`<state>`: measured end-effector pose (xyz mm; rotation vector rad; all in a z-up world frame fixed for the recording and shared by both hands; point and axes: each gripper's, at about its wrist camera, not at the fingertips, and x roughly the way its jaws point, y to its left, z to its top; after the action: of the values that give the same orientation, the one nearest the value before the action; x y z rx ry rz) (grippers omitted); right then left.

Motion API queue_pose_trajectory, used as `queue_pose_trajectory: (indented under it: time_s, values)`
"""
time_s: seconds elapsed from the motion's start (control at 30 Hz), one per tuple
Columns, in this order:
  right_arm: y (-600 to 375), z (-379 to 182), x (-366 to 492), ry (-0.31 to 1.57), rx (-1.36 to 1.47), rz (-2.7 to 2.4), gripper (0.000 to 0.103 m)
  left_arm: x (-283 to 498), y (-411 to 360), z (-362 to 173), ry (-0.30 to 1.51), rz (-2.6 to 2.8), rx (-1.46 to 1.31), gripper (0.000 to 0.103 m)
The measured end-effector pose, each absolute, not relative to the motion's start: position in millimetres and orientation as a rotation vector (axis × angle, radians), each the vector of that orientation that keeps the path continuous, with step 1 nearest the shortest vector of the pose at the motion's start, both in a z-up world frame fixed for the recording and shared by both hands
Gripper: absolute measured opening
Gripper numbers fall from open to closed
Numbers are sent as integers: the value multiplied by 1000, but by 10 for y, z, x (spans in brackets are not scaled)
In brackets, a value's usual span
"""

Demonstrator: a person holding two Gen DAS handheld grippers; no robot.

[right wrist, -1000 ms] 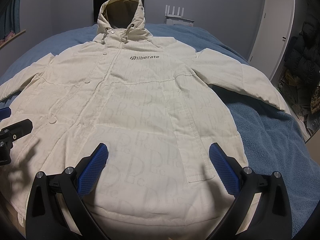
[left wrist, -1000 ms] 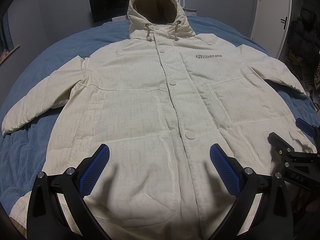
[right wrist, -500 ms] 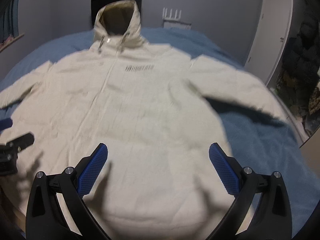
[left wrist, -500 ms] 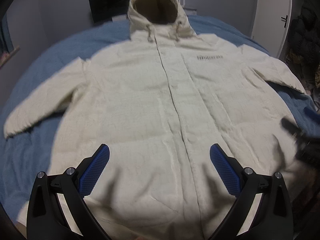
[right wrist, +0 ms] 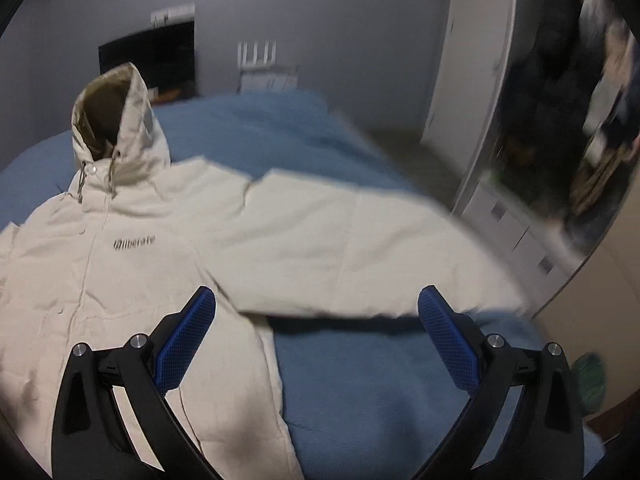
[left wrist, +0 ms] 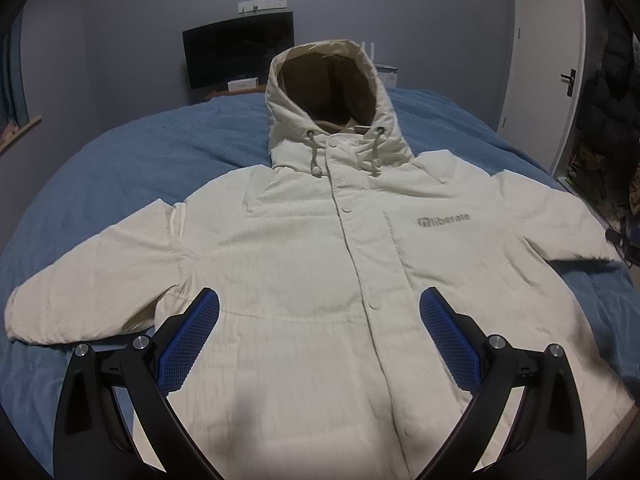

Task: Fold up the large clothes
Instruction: 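Grasp the jacket side with the right tool and fold it over the body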

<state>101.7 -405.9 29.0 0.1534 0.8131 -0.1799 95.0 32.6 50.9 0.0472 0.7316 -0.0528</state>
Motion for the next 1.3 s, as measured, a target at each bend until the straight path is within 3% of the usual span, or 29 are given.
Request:
queue_pose_trajectory:
  time_s: [0.4, 0.47, 0.6, 0.77, 0.83, 0.93, 1.07, 1.3]
  values:
    - [-4407, -496, 1520, 940, 493, -85, 96, 1230, 681, -74, 858, 47, -4, 97]
    - [-4455, -543, 1611, 940, 514, -86, 91, 1269, 698, -120, 871, 43, -13, 97]
    - [-4586, -570, 1724, 914, 520, -131, 69, 1283, 683, -170, 876, 32, -11, 97]
    - [-4994, -465, 1662, 838, 555, -265, 58, 1318, 672, -220, 882, 33, 5, 97]
    - [-5222, -456, 1610, 810, 616, -303, 42, 1344, 675, -227, 877, 56, 32, 97]
    - [-5464, -466, 1538, 758, 712, -324, 30, 1411, 726, -245, 880, 105, 66, 97]
    - [-5346, -229, 1508, 685, 618, -334, 24, 1550, 905, -245, 898, 150, 33, 97]
    - [-4636, 676, 1474, 489, 391, -213, 20, 1773, 1094, -152, 898, 170, -46, 97]
